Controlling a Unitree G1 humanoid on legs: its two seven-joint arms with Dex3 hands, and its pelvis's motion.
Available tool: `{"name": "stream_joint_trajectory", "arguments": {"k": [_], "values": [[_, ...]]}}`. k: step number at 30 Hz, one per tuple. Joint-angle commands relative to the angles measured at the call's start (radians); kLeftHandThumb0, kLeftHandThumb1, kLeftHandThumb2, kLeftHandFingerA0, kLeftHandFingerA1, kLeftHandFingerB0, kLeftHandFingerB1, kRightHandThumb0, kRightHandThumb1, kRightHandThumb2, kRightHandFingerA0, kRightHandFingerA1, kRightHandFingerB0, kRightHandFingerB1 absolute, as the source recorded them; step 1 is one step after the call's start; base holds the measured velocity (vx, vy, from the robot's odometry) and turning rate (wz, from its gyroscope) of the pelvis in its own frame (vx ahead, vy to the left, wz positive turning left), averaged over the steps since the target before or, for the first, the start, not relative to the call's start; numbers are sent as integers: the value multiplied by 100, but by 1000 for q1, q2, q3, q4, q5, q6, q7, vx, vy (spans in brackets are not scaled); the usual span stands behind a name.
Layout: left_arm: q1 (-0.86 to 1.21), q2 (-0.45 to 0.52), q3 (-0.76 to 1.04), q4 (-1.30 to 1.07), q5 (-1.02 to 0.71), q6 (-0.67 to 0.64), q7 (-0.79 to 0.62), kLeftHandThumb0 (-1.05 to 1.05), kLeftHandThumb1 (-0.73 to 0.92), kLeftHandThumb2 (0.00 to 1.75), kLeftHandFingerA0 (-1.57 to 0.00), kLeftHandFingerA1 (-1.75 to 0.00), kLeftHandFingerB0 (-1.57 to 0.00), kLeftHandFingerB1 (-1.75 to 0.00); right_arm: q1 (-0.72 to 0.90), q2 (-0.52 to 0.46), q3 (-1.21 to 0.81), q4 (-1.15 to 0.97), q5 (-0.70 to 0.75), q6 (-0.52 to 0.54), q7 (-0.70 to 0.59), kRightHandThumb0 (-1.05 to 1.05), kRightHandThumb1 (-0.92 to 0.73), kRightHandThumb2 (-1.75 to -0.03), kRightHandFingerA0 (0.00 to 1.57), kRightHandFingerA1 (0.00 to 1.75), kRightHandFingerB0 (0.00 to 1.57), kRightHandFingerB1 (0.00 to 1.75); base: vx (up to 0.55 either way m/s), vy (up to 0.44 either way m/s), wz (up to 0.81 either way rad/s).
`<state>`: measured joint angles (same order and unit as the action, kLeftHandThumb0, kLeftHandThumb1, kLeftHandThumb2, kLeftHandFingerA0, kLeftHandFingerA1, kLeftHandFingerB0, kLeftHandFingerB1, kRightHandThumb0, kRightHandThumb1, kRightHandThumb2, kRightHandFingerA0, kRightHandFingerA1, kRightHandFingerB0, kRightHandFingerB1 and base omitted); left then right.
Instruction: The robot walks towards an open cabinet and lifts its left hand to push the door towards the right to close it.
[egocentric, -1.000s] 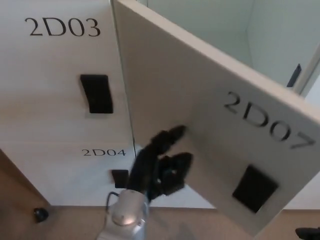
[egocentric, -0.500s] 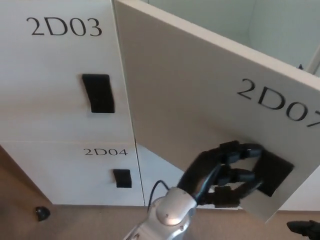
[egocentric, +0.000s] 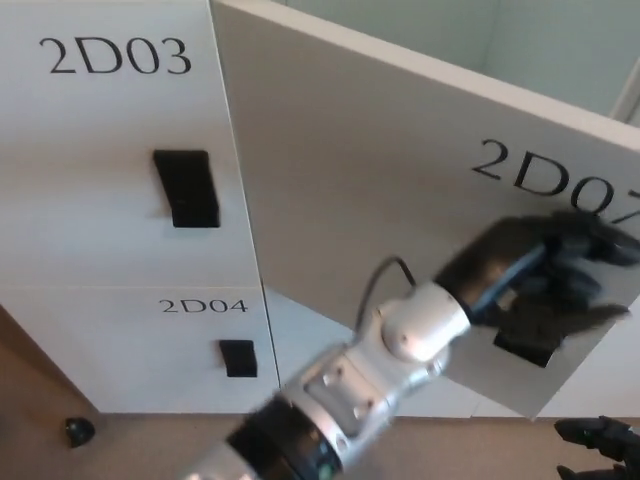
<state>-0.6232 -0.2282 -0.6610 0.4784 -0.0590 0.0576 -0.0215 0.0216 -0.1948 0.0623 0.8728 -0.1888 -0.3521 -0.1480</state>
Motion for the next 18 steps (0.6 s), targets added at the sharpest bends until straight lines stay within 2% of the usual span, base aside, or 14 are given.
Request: {"name": "stream_joint_trajectory", "arguments": {"k": [1,2,3,4,6,7,8,9,12,14,15,17,18], "values": [[-1012,400,267,631,59,159,-82,-54,71,62,-20,-35,-12,-28,84,19,48,-96,-50,32,-12,-28,-65,-59,79,53,60,44,0,0,0],[-1013,463,273,653,61,159,-70,-54,71,62,-20,-35,-12,-28,95,14,48,-109,-51,32,-11,-28,-65,-59,79,53,60,44,0,0,0],[-1013,463,273,653,61,159,-70,-54,71,62,-20,-35,-12,-28,95,14,48,-109,-51,32,-11,-28,-65,-59,79,53,60,44,0,0,0],[-1001,571,279,678,65,156,-63,-61,74,64,-15,-32,-10,-27,96,1,46,-124,-50,35,0,-29,-66,-59,80,52,61,44,0,0,0],[-1001,571,279,678,65,156,-63,-61,74,64,-15,-32,-10,-27,96,1,46,-124,-50,35,0,-29,-66,-59,80,52,61,44,0,0,0],[-972,694,291,695,63,147,-72,-58,74,62,-9,-29,-8,-27,80,-11,45,-128,-51,38,9,-29,-65,-60,82,53,63,45,0,0,0],[-972,694,291,695,63,147,-72,-58,74,62,-9,-29,-8,-27,80,-11,45,-128,-51,38,9,-29,-65,-60,82,53,63,45,0,0,0],[-927,837,305,712,55,126,-95,-58,72,65,-8,-27,-10,-24,43,-23,45,-119,-51,40,20,-29,-66,-58,80,52,63,45,0,0,0],[-914,871,309,718,51,117,-103,-58,72,65,-8,-27,-10,-24,30,-24,45,-114,-50,39,23,-29,-66,-58,80,52,63,45,0,0,0],[-866,945,316,731,40,91,-130,-57,76,62,-7,-28,-8,-27,20,-23,39,-110,-42,41,23,-30,-66,-58,78,52,62,45,0,0,0],[-843,971,315,736,36,80,-140,-59,75,69,-9,-22,-11,-24,25,-23,34,-113,-36,47,23,-30,-66,-59,77,51,62,45,0,0,0],[-824,993,312,744,34,69,-151,-59,75,69,-9,-22,-11,-24,31,-22,30,-117,-30,56,23,-30,-66,-59,77,51,62,45,0,0,0],[-809,1009,315,748,28,61,-154,-59,75,62,-7,-28,-10,-27,32,-22,27,-114,-25,58,24,-29,-67,-58,76,51,61,45,0,0,0]]}}
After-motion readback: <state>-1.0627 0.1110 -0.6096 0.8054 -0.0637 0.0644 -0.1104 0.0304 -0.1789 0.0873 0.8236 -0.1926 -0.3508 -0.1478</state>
